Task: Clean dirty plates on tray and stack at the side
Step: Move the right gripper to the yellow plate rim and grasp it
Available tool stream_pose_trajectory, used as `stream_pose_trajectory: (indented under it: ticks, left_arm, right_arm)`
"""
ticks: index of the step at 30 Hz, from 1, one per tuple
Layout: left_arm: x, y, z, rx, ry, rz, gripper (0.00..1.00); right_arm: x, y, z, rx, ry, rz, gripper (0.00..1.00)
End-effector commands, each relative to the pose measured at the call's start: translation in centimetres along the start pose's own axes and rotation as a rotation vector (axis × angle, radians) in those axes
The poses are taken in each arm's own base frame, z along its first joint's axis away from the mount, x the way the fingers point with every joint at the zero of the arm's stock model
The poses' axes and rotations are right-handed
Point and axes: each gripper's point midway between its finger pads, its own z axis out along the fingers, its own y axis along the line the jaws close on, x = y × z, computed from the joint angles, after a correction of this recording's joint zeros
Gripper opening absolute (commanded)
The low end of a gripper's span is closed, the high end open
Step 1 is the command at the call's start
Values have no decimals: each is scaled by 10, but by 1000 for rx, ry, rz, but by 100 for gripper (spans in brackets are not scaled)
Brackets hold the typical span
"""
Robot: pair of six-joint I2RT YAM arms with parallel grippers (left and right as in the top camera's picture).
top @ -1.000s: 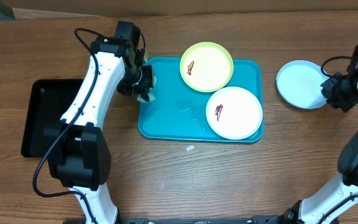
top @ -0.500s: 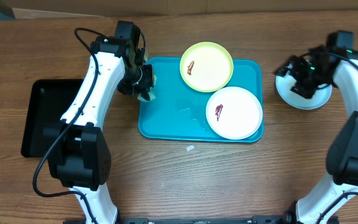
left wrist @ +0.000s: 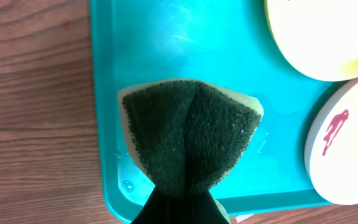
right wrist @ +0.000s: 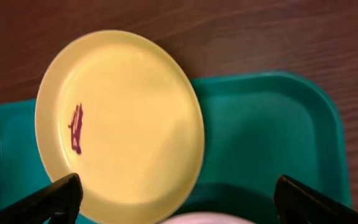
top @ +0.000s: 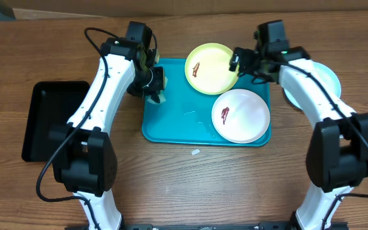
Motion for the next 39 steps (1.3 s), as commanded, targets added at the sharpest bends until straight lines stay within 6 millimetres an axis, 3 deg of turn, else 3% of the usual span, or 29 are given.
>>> stream_pose_trajectory:
  ticks: [1, 7, 11, 18, 27, 33, 37, 39]
  left_arm:
    - [-3, -11, -10, 25, -28, 17, 4]
    - [-2, -21, -8, 30, -34, 40, 5]
    - [-4, -23, -8, 35, -46, 47, 4]
    - [-4, -26, -8, 37, -49, 53, 5]
    - [-3, -30, -7, 39, -47, 62, 5]
    - [-2, -32, -7, 40, -45, 66, 4]
    - [-2, -34, -7, 41, -48, 73, 4]
    - [-2, -36, -7, 43, -50, 78, 4]
  right_arm:
    - [-10, -16, 20, 83, -45, 84, 100]
    - [-1, -23, 47, 90, -18, 150, 87]
    - [0, -14, 55, 37, -6, 91, 82]
    - [2, -17, 67, 39, -6, 92, 44]
    - [16, -17, 78, 23, 45, 95, 42]
    - [28, -18, 91, 18, 85, 96, 29]
    - [35, -10, 92, -3, 106, 86, 6]
    - [39, -1, 92, -26, 118, 72, 4]
